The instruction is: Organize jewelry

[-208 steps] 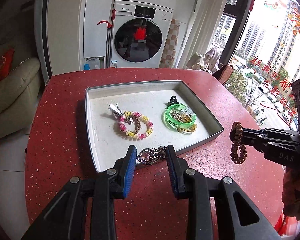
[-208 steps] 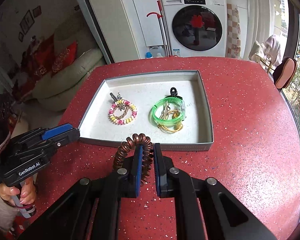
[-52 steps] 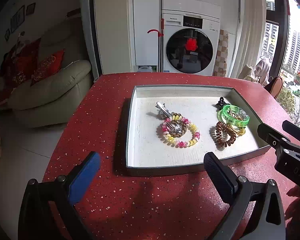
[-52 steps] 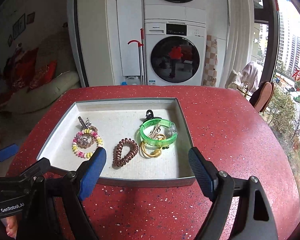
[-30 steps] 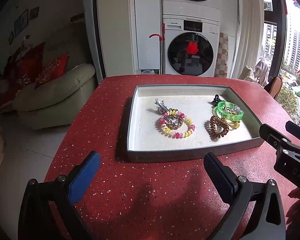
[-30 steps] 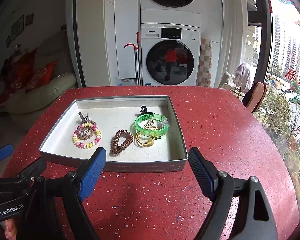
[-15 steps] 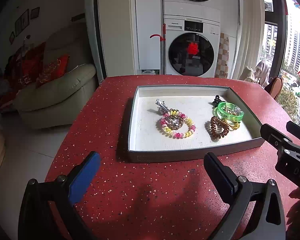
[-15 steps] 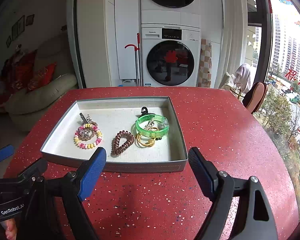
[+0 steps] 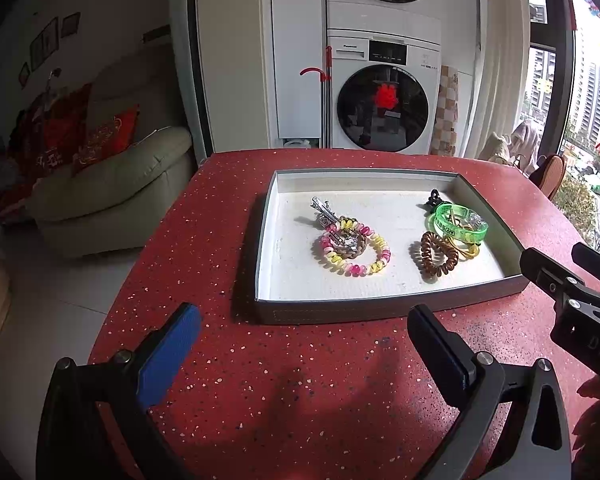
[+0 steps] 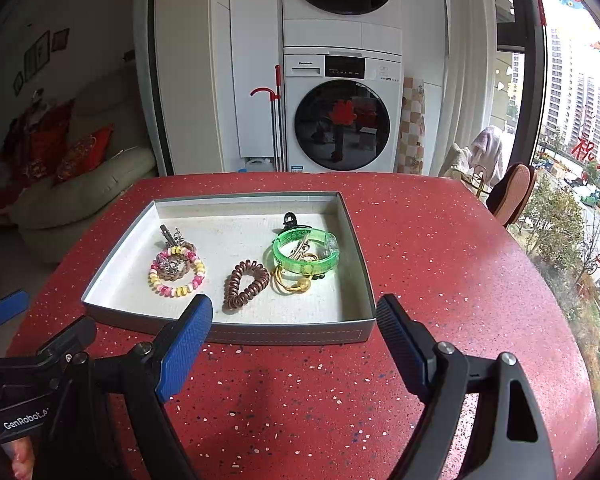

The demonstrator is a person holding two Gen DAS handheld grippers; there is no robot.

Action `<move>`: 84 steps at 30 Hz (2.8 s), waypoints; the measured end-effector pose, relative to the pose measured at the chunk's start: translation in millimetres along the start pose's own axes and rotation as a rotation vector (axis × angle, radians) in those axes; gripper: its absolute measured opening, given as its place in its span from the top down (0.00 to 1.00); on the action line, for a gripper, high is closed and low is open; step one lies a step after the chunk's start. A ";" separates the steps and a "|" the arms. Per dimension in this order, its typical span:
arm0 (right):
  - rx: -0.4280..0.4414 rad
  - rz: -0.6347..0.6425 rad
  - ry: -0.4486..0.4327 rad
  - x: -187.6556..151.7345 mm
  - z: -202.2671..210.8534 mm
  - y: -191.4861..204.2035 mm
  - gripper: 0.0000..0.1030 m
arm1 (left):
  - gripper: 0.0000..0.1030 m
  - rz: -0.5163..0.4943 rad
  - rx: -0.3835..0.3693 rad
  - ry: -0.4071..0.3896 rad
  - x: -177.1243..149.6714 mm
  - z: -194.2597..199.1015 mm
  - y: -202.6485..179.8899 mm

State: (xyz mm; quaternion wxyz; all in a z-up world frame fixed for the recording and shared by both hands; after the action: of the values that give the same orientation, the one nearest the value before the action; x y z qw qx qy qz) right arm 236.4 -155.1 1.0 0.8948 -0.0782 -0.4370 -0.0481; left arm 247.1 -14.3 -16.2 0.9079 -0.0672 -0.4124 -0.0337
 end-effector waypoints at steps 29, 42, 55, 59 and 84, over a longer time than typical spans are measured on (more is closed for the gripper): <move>0.003 0.002 0.001 -0.2 -0.5 1.9 0.16 | 0.00 0.006 0.000 0.004 -1.3 -0.1 -0.4; 0.005 0.001 0.001 0.0 -0.4 1.4 0.16 | 0.00 0.007 0.002 0.004 -1.6 0.0 -0.8; 0.005 0.000 0.001 0.1 -0.4 1.7 0.16 | 0.00 0.006 0.003 0.005 -2.8 -0.5 -0.7; 0.005 0.001 0.001 0.0 -0.4 2.0 0.16 | 0.00 0.005 0.001 0.006 -3.4 -1.3 -1.1; 0.007 0.000 0.003 -0.9 -0.2 3.0 0.16 | 0.00 0.003 0.023 0.009 -5.0 -1.9 0.9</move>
State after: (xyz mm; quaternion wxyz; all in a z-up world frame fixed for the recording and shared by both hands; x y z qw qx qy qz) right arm 236.5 -152.2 -0.1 0.8956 -0.0751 -0.4360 -0.0466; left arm 245.3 -13.7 -21.3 0.9106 -0.0573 -0.4084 -0.0281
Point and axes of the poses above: each gripper's, at about its wrist camera, not at the fingertips, and z roughly against the way its jaws point, y to its left, x to its top, the point moved 4 cm from there along -z, roughly the way its jaws point, and after that the axes turned 10 degrees about -x, right-handed, at the moved point
